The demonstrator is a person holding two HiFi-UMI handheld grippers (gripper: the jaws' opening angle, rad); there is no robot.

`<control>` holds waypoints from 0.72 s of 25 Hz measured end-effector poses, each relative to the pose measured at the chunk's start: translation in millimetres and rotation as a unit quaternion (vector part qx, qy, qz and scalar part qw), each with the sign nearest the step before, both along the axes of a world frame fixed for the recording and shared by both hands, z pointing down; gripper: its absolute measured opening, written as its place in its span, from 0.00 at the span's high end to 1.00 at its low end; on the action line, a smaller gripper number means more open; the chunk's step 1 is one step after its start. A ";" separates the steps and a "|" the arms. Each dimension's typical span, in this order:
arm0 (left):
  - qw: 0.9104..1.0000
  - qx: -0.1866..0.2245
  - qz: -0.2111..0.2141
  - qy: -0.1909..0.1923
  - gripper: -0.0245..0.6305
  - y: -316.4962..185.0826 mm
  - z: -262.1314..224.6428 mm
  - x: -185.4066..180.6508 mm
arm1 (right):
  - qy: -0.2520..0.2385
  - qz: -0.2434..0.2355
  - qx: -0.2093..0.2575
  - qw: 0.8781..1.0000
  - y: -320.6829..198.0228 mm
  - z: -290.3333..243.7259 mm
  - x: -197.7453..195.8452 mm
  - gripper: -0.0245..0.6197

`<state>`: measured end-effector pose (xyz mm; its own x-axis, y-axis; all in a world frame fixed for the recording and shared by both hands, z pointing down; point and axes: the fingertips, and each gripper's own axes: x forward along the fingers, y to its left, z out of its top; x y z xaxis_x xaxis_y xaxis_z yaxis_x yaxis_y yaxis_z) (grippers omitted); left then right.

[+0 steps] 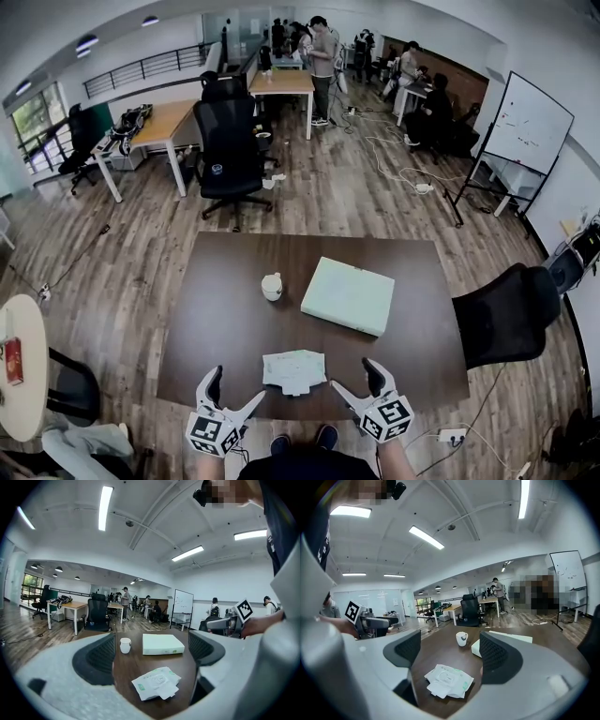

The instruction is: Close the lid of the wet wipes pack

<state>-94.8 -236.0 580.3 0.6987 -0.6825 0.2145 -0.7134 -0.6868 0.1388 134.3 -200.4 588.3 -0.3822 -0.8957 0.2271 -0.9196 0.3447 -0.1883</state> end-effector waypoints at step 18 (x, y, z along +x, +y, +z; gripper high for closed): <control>0.999 -0.006 -0.042 -0.008 0.24 -1.7 2.9 -2.3 | 0.072 -0.110 -0.061 0.989 -25.8 66.5 -33.0 0.34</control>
<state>-97.2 -237.7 583.1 0.6356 -0.7358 0.2336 -0.7706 -0.6229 0.1349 101.3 -226.2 654.8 -0.5204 -0.7568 0.3957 -0.8453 0.5221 -0.1131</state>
